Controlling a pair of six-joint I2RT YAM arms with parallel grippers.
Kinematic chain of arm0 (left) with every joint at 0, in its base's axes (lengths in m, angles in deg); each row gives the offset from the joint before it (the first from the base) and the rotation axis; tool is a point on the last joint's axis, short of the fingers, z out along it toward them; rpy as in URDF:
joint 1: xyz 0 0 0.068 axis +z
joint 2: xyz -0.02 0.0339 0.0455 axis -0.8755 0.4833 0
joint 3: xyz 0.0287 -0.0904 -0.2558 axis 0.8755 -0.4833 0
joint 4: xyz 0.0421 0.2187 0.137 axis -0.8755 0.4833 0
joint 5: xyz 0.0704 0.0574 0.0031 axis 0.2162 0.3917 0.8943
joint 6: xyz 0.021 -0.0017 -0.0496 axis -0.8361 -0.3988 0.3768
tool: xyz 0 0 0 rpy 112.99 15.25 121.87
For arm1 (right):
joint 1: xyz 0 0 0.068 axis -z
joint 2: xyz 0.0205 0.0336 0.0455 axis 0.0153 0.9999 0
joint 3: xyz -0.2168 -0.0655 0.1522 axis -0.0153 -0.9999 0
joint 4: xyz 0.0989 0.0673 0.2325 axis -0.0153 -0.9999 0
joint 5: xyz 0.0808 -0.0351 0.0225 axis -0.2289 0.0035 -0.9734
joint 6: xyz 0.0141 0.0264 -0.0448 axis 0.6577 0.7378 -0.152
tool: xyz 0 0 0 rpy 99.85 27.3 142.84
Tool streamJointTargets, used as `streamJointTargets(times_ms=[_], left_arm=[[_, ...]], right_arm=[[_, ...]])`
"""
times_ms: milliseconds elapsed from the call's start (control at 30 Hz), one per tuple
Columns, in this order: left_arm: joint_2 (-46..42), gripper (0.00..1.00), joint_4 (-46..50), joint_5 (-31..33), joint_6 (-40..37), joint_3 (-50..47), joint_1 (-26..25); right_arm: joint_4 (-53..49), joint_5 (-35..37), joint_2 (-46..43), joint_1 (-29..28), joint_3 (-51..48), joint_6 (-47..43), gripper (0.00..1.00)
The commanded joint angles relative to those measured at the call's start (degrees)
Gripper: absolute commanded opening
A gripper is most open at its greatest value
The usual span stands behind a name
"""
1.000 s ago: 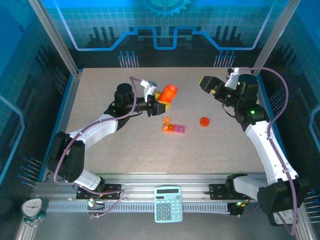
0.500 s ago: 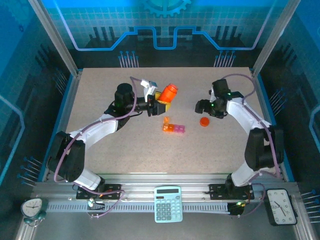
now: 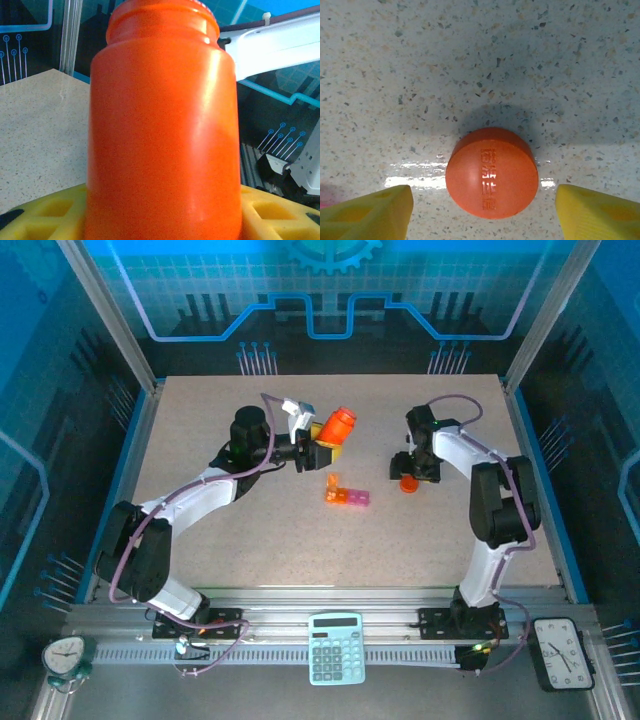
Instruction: Sort the pills into containers
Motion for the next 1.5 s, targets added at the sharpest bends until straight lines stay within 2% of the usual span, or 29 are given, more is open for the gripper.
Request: streamJointTargets(times_ms=[0, 200, 1000, 1167, 1367, 1467], left_arm=[[0.5, 0.09, -1.76, -1.08, -1.69, 1.85, 0.31], [0.51, 0.09, -1.55, -1.13, -1.62, 1.93, 0.38], [0.68, 0.09, -0.69, -1.18, -1.89, 2.11, 0.45], [0.67, 0.09, -0.66, -1.22, -1.95, 2.11, 0.41], [0.62, 0.09, -0.32, -1.23, -2.3, 1.85, 0.46], [0.94, 0.09, -0.08, -1.2, -2.68, 1.85, 0.49]], right_arm=[[-1.58, 1.14, 1.79, -0.85, 1.87, -1.02, 0.73], [-0.97, 1.75, 3.15, -0.92, 1.7, -1.2, 0.65], [-0.53, 1.39, 6.66, -1.2, 3.27, -1.47, 0.61], [-0.47, 1.49, 6.87, -1.14, 2.95, -1.69, 0.55], [-0.15, 1.29, 4.72, -1.15, 2.23, -1.52, 0.4], [0.08, -0.42, 1.34, -1.19, 1.66, -1.2, 0.39]])
